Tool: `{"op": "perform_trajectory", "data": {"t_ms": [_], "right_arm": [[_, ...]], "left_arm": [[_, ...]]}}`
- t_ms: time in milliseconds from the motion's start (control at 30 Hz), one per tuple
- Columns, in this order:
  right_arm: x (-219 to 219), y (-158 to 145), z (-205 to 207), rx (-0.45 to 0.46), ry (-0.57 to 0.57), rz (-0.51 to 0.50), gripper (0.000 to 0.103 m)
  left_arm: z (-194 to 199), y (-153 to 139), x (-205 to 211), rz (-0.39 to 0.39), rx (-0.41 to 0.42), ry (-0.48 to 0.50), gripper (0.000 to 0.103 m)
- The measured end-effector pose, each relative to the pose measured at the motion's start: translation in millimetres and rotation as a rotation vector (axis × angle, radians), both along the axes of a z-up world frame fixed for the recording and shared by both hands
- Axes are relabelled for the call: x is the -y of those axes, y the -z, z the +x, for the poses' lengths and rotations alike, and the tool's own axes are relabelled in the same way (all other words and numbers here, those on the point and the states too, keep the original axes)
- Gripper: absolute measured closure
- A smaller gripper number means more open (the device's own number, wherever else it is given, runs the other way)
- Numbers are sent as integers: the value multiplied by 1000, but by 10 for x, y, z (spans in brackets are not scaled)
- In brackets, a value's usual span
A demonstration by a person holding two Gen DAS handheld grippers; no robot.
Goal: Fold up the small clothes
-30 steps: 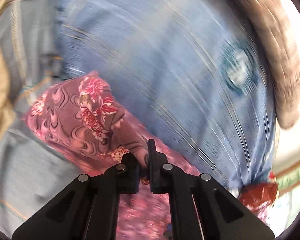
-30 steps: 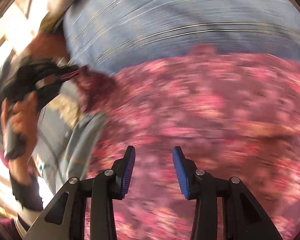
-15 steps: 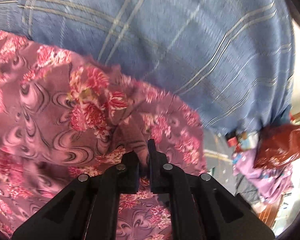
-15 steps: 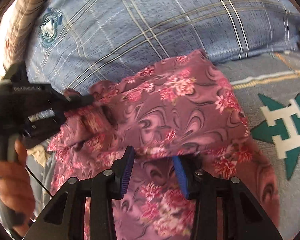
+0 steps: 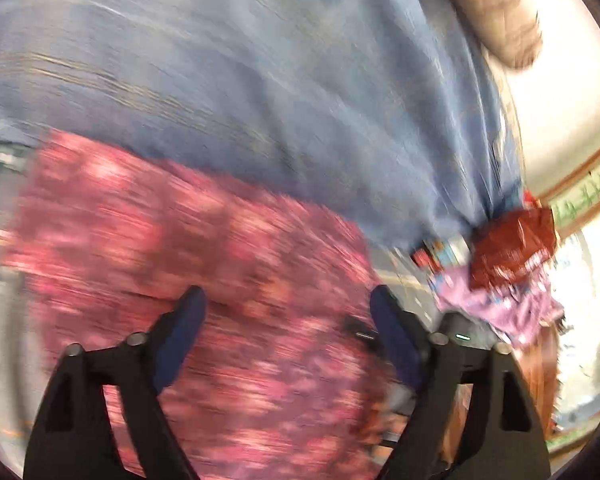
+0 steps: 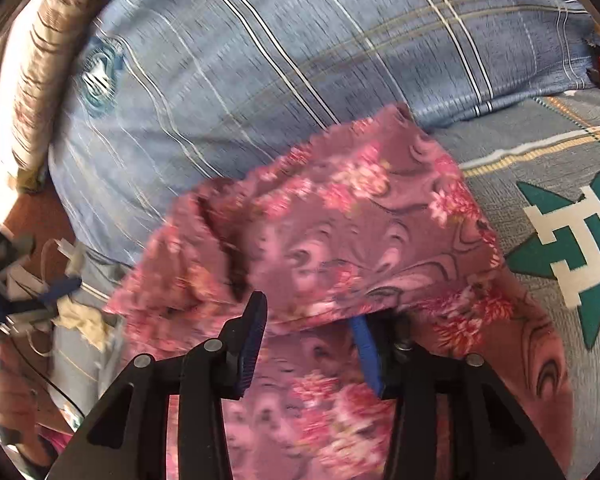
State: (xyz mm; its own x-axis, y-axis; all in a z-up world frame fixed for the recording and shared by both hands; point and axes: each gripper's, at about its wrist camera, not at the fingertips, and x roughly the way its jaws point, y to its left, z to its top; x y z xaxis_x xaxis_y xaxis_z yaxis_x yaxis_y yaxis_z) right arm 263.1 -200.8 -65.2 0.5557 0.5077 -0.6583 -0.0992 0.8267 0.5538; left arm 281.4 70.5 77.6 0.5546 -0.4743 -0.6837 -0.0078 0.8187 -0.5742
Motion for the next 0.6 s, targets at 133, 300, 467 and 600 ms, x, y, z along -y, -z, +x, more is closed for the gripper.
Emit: {"op": "perform_trajectory", "data": {"t_ms": [133, 300, 467, 600], "right_arm": [[-233, -153, 55, 41, -33, 3, 32], [-400, -207, 288, 57, 14, -2, 32], [-289, -548, 17, 224, 164, 1, 34], [-421, -584, 54, 240, 132, -80, 24]], "left_arm": [[-93, 417, -741, -53, -56, -169, 18], [20, 1030, -1076, -258, -164, -239, 18], [124, 1108, -901, -238, -148, -209, 18], [200, 1131, -840, -230, -139, -206, 18]]}}
